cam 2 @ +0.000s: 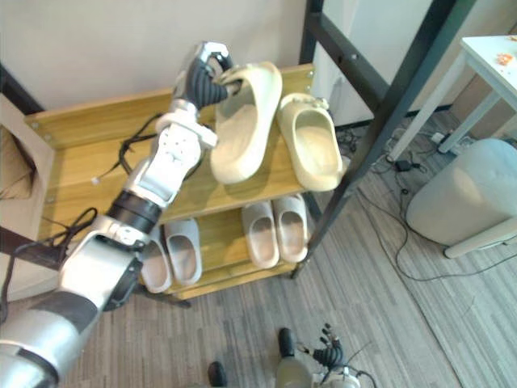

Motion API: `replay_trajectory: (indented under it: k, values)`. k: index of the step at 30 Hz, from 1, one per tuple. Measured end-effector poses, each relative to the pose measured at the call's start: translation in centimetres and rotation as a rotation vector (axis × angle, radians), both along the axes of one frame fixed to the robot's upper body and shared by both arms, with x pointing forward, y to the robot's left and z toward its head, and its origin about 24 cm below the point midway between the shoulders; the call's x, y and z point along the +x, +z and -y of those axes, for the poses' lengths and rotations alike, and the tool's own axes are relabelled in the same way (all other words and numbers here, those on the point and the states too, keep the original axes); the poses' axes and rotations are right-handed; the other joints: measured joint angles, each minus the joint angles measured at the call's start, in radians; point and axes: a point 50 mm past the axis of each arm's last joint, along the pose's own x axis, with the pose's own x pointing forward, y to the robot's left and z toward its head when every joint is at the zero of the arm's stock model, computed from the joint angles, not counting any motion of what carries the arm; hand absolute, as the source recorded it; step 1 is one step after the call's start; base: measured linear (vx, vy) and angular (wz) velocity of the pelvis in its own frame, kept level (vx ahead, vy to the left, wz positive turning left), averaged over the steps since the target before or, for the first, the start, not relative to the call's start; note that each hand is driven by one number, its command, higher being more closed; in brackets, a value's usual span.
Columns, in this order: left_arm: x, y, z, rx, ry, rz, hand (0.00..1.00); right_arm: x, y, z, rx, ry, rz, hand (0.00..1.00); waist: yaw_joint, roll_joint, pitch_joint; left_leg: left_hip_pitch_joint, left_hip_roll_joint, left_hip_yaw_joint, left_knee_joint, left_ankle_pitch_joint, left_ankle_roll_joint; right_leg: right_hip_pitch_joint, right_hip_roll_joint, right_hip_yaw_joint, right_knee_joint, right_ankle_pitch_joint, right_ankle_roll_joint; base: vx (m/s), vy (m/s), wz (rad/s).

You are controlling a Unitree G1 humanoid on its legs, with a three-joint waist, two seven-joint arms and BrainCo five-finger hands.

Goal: Organize the slippers on the shoe rack

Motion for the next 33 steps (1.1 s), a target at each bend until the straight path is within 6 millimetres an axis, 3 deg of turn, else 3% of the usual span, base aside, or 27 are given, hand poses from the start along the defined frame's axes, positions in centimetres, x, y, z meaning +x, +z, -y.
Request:
replay_trajectory:
  k: [9,10,25,33]
  values:
    - [0.1,-0.5,-0.1,0.051,0.029,-0.004,1.0,0.3,0.4,-0.1,-0.005,0.01,0.028,0.0,0.0,-0.007,0.019,-0.012,0.001,0.005,0.026,-0.016,0.002,-0.006,0.0,0.01,0.0,0.002,0.0,0.0,-0.005,-0.03]
    - [0.2,-0.7,-0.1,0.053,0.032,-0.013,0.0,0.3,0.4,-0.1,-0.005,0.011,0.029,0.0,0.0,-0.007,0.019,-0.017,0.002,0.005,0.033,-0.019,0.002,-0.008,0.0,0.011,0.0,0.002,0.0,-0.01,-0.008,-0.04]
    - [0.4,-1.1,-0.3,0.071,0.053,-0.03,0.0,0.4,0.5,-0.4,-0.009,0.02,0.037,0.0,0.001,-0.009,0.024,-0.042,0.003,0.028,0.066,-0.037,0.006,-0.031,-0.001,0.033,-0.001,0.012,0.004,0.0,-0.007,-0.04]
    - [0.2,-2.0,-0.1,-0.032,0.033,-0.059,0.0,0.3,0.5,-0.4,-0.015,0.012,0.032,0.0,0.006,-0.009,0.025,-0.036,0.004,0.012,0.069,-0.037,0.006,-0.012,-0.002,0.019,-0.005,0.013,0.003,-0.01,-0.008,0.04]
